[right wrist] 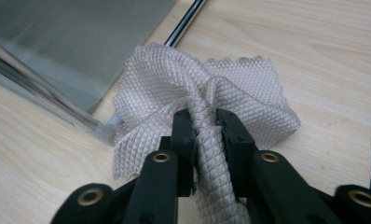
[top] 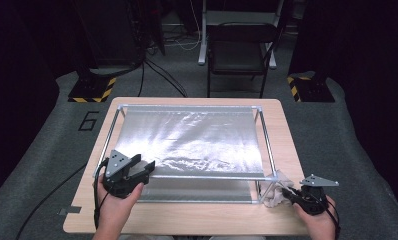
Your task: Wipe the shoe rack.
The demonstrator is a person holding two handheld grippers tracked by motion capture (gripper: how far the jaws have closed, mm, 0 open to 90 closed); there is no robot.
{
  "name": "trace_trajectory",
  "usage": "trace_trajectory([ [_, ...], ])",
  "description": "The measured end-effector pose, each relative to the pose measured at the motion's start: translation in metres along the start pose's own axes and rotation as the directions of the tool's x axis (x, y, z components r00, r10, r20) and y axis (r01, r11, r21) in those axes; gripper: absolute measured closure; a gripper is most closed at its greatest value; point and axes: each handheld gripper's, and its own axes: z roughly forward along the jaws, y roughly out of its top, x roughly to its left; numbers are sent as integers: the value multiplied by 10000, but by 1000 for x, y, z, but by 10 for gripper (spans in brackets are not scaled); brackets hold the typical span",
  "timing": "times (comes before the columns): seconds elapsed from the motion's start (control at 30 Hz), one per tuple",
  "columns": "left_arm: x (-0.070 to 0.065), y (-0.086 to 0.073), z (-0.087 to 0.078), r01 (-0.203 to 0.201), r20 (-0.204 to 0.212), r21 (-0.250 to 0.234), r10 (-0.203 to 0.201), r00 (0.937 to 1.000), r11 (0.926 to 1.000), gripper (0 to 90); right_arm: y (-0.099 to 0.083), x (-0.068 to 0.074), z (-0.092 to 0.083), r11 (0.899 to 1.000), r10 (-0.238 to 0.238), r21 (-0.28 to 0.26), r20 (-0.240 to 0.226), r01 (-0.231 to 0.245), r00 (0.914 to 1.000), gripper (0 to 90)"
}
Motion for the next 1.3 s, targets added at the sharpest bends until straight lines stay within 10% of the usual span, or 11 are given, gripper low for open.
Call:
trace_trajectory([
  [0.67,10,8,-8,45,510,239,-57,9987,9997,387,30,19,-35,9950,-497,-881,-286,470,9984,584],
  [1.3,54,13,-44,280,-237,-106,-283,9993,9996,369,47,47,-64,9859,-1239,-1234,-832,1131,9888,532],
])
